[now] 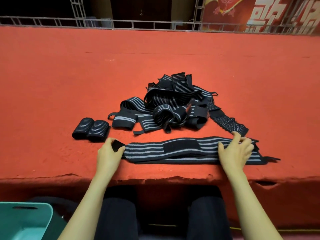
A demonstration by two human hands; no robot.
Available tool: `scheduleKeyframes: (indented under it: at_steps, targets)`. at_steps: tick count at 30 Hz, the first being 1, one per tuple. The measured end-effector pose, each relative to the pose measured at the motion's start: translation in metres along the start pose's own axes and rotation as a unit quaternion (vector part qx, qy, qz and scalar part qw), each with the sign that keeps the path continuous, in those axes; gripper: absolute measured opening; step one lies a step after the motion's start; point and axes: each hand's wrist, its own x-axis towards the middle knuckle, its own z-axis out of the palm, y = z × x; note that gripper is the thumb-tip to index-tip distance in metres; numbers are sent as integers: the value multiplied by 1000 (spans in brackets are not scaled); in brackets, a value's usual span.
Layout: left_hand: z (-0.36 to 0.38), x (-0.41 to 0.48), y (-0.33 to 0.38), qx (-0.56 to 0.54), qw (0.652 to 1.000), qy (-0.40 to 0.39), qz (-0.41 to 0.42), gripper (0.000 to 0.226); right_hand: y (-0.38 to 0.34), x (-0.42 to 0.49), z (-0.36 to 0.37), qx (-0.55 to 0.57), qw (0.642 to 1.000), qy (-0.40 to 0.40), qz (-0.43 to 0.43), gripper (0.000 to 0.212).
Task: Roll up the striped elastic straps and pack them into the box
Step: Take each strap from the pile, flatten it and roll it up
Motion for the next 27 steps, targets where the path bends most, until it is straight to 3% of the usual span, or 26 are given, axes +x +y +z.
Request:
scheduleKeyframes:
  at_steps: [5,11,16,18,20,23,27]
  targets:
    - [5,-4,1,16,1000,13,5,23,16,-1,-1,15,998,-40,37,63]
    - [6,-6,4,42,999,21,16,16,20,19,-5,64,991,-98,-69,24]
    - [5,-3,10,-30,998,37,30,15,14,22,-9,69,968,26,-238,13]
    - [6,-2,14,-60,996,51,32,16,20,14,-6,54,961,43,-267,10]
    - [7,2,15,-59,996,53,29,17,31,6,2,11,966,21,-257,7]
    - [10,6,9,-25,999,21,3,24,40,-3,6,-67,988,-43,-136,11]
    - [12,8,5,6,1000,5,-8,32,42,0,2,-33,991,-88,-99,22]
